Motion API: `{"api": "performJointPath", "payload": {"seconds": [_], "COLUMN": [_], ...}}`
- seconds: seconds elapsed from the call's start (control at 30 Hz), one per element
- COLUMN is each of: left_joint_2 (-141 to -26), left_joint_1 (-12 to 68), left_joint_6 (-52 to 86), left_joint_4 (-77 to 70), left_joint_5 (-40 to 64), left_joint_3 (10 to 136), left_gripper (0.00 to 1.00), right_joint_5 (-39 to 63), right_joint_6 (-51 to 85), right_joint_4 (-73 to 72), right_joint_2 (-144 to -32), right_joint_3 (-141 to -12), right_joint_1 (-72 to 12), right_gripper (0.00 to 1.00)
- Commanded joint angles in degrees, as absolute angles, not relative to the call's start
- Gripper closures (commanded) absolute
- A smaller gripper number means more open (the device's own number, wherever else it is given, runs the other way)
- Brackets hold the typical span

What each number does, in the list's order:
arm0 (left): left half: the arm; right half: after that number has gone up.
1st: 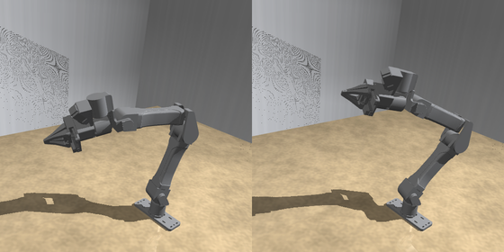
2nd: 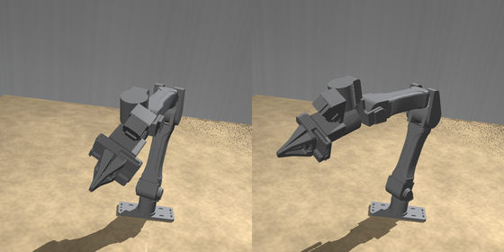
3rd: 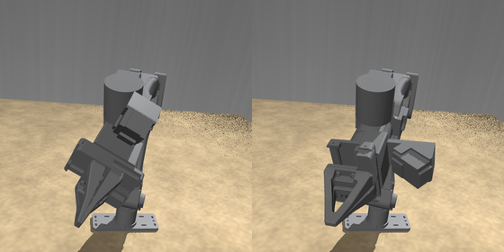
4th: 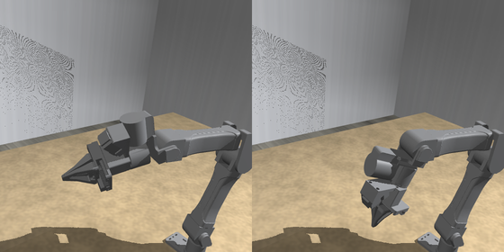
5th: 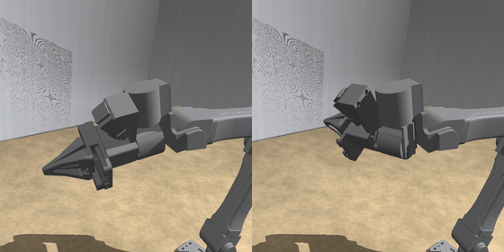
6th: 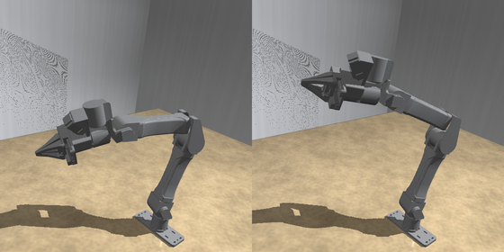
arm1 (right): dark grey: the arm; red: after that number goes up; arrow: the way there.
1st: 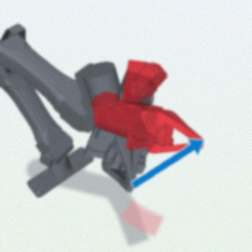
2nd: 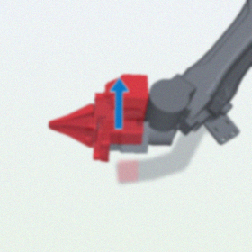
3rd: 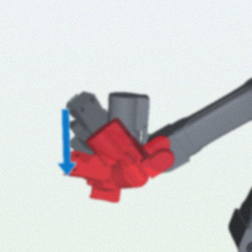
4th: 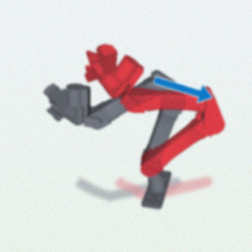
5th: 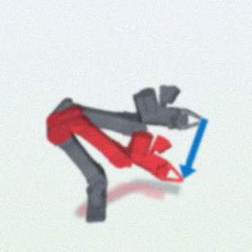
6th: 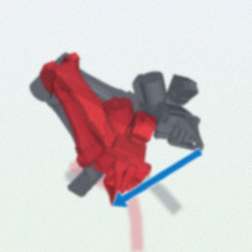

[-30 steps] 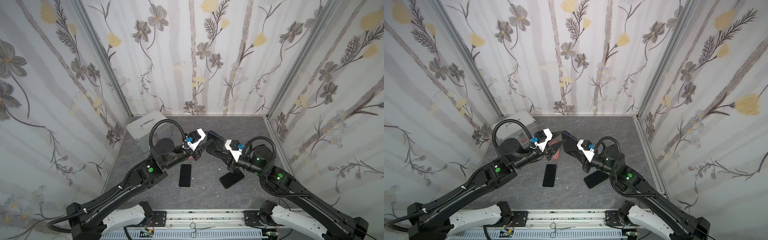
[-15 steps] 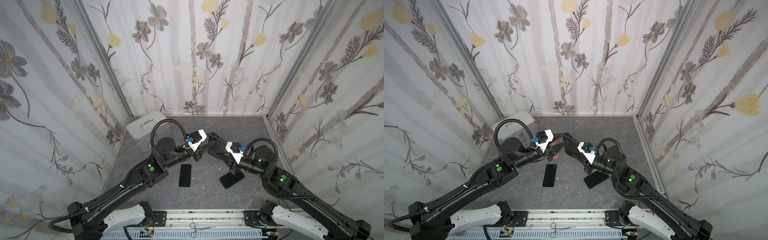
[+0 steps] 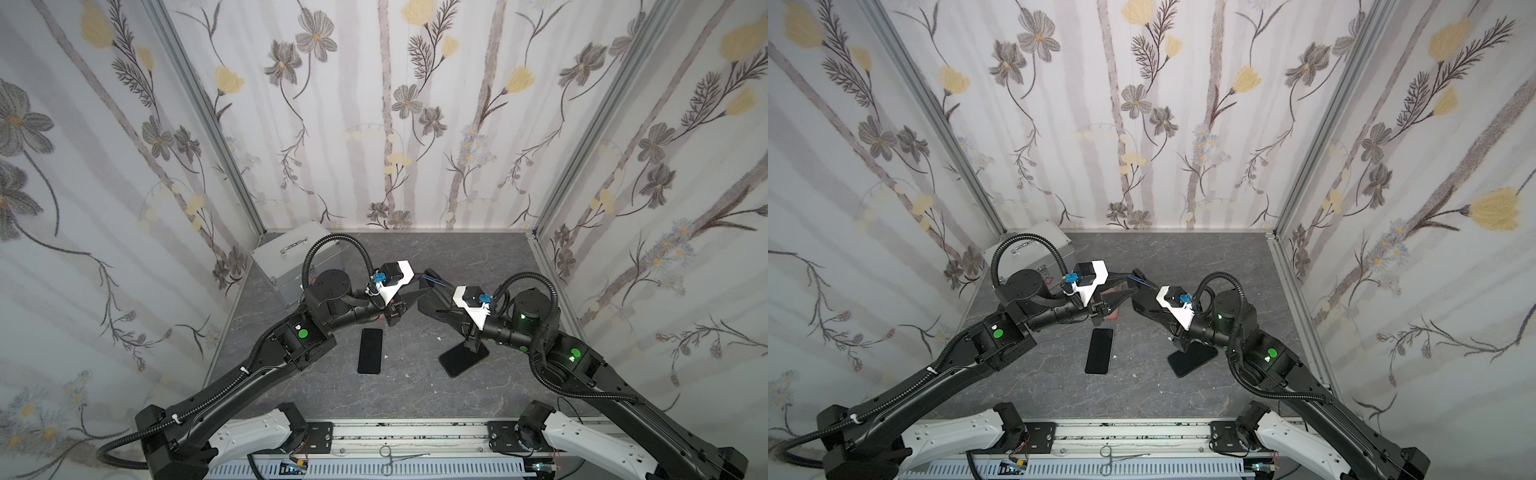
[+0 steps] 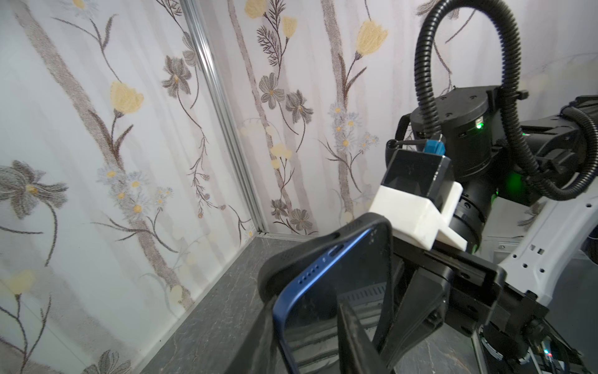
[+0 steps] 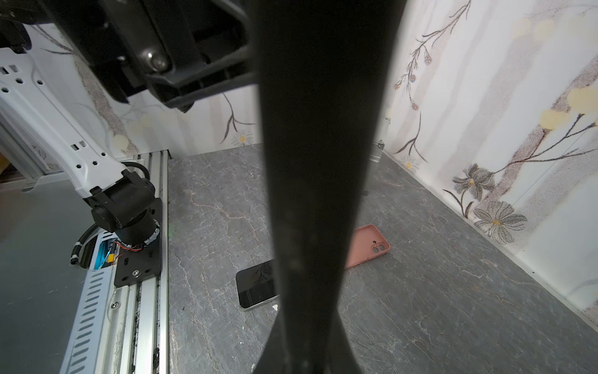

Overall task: Take the phone out of the phone case
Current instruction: Remove the phone case from the phone.

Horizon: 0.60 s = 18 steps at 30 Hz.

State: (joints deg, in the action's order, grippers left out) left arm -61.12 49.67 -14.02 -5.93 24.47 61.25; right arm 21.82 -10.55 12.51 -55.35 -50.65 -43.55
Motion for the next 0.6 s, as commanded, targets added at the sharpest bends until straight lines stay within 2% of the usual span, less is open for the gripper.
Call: {"api": "performJointPath", "payload": {"seconds": [0.0, 0.17, 0.33, 0.57], "left_joint_2": [-62.38, -62.84, -62.32, -63.13], "left_joint_1": [49.32, 48.69, 47.73, 47.69], "left_joint_6": [-13.02, -11.97, -11.06, -9.24], "left_joint_4": [1.45, 1.54, 1.41, -0.14], "left_joint_5": [38.28, 42.83, 46.72, 51.27], "left_joint_3": [61.43, 61.61, 61.66, 63.1], "left_gripper": [0.66, 0.65, 0.7, 0.9], "right_joint_5": [29.72, 31.17, 34.19, 40.47], "right_joint_6": [-13.44, -13.79, -11.11, -5.34], "right_joint_4": [4.6, 4.97, 1.05, -7.38], "right_joint_2": [-55.88, -56.34, -54.73, -54.73], "right_joint_3": [-52.27, -52.91, -51.33, -48.9], "right_joint_1": [-43.25, -42.98, -41.47, -40.25], "right_gripper": [1.0, 1.0, 1.0, 1.0]}}
